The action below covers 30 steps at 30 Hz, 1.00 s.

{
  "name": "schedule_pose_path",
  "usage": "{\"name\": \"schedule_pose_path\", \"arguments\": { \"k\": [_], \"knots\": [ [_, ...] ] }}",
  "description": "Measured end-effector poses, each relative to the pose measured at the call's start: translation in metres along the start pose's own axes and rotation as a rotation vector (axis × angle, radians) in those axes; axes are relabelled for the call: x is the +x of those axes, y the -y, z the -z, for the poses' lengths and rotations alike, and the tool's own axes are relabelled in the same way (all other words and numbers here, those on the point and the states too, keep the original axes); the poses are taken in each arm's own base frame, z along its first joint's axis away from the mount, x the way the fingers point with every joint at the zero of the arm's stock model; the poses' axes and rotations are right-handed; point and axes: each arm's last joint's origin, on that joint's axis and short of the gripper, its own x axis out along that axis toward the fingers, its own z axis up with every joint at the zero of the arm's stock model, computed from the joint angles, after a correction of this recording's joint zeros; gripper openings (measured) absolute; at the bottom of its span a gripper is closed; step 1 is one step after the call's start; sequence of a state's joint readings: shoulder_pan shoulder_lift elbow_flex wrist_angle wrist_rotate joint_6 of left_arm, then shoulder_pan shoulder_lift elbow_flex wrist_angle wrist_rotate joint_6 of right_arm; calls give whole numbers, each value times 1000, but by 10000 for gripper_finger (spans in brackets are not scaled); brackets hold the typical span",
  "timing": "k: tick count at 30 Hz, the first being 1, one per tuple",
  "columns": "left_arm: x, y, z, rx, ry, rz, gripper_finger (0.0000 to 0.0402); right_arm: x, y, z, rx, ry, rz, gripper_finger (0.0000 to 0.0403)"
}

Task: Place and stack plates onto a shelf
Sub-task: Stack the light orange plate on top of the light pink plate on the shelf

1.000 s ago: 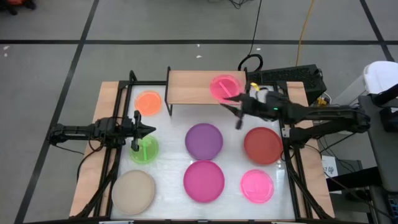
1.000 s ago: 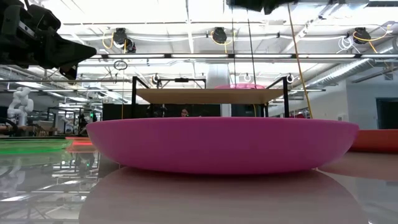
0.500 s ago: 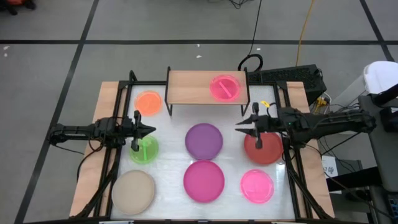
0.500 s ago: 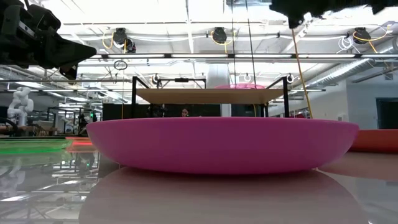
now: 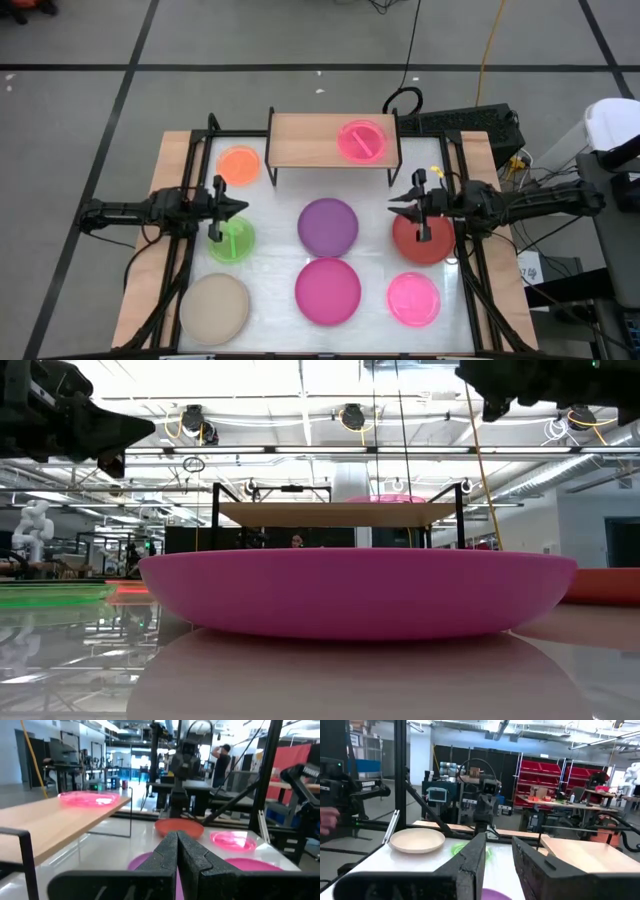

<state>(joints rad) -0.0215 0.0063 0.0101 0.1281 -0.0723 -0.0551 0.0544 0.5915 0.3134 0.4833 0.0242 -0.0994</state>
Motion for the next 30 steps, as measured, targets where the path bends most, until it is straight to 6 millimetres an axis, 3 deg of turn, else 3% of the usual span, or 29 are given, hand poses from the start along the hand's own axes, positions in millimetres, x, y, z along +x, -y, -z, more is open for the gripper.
{"name": "schedule_pose_path", "arguments": {
  "k": [12,21,25,30],
  "knots": [
    [0,0,-4,76,43,0,4,-2,0,0,7,11,1,79],
    [-7,-1,-42,52,351,-95,4,-2,0,0,6,11,1,78],
    [-7,-4,-62,106,268,-228,4,-2,0,0,6,11,1,78],
    [4,-6,-87,169,11,-381,4,-2,0,0,2,11,5,78]
  ]
}}
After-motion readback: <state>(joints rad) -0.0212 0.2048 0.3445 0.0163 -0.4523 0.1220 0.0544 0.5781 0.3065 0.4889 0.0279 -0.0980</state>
